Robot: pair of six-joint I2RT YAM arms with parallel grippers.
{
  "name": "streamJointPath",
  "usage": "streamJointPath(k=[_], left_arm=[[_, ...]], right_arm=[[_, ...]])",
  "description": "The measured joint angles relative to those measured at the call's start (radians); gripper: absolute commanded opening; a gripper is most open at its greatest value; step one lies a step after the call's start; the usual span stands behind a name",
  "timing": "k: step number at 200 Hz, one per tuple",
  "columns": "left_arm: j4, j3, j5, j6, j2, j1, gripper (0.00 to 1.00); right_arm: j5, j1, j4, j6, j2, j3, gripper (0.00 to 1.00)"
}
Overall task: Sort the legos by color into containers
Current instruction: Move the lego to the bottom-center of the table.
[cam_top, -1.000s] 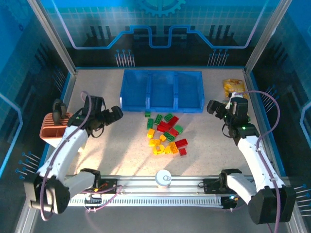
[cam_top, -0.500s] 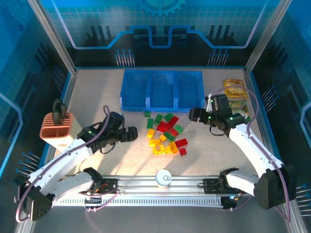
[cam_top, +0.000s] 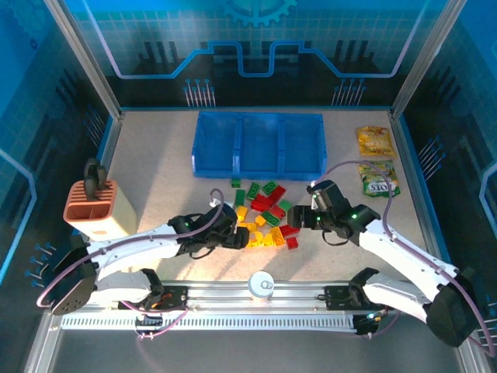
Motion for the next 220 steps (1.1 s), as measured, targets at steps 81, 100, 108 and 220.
streamJointPath(k=[81,100,108,220], left_arm=[[0.113,0.018,0.059,0.032,0.146,-0.038,0.82],[0.126,0.019,0.067,0.035,0.165,-0.039,0.81],[0.130,0.023,0.070,0.037,0.177,-0.039,0.80],[0.165,0.088,0.088,0.037,0.284,-0.067,0.75]], right_arm=[[0.046,0.061,-0.055,0.089,-0.119,-0.026,0.78],[0.048,0.072,-0.058,0.105,-0.144,-0.050,0.78],[0.049,0.076,-0.058,0.112,-0.155,-0.063,0.78],[0.056,0.081,-0.024,0.137,-0.205,-0.172,0.77]])
